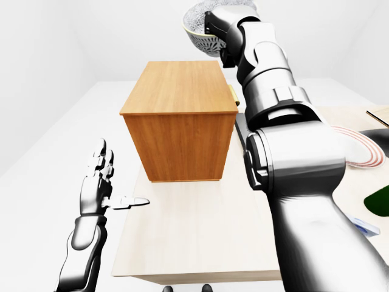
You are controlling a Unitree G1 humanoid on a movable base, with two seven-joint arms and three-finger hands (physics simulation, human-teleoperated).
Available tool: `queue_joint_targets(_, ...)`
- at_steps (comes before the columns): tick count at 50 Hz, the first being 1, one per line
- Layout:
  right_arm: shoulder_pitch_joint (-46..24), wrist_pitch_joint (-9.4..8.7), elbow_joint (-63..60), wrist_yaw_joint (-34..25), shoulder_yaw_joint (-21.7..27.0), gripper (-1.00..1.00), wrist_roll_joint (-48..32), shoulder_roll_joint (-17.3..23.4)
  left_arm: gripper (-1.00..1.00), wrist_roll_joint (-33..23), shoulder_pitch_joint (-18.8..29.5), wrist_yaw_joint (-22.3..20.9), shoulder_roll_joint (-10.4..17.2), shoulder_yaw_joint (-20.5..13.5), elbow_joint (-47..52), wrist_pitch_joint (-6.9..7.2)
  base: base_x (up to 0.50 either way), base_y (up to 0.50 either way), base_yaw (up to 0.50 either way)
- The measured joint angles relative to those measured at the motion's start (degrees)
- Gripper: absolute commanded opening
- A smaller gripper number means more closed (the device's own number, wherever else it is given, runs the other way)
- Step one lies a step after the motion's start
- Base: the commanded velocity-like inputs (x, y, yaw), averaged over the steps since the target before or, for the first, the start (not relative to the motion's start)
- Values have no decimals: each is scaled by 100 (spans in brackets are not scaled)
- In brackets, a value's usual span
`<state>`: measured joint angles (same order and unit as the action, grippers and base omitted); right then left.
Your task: Put the bowl on the top of the cabinet.
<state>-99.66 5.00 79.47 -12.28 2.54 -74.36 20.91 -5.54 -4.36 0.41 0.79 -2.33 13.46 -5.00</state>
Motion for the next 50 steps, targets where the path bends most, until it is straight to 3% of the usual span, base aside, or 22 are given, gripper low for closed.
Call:
queue_joint_targets(25,164,0,-10,44,-171,-100,100,-739,100,24,10,-67,7,-5,-43,0,0,0,0)
queue_joint_targets(50,412,0,-15,57,-267,-100,60,-976,100,33,38,-69,16,-34,-67,0,0,0,0)
